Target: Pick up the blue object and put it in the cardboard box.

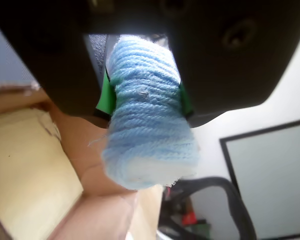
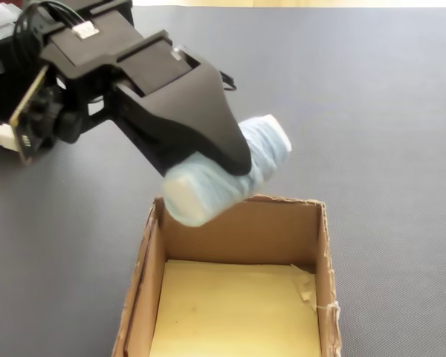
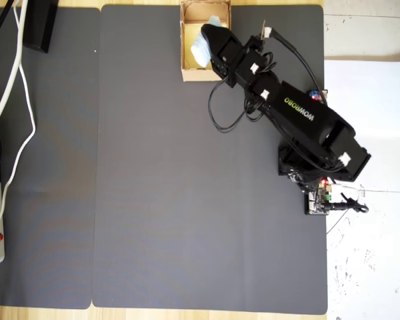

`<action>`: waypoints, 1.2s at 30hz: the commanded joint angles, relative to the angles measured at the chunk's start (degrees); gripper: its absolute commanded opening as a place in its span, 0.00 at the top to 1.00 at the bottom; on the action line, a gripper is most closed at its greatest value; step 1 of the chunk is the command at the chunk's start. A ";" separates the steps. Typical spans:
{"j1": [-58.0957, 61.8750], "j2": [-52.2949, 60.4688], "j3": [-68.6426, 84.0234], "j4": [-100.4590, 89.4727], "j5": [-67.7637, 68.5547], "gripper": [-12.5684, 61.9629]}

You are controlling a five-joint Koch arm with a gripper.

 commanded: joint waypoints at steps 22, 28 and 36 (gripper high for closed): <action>0.44 2.29 -9.23 13.62 2.46 0.42; -2.81 6.59 -7.03 13.62 2.29 0.39; -10.02 14.50 -1.05 13.62 2.37 0.39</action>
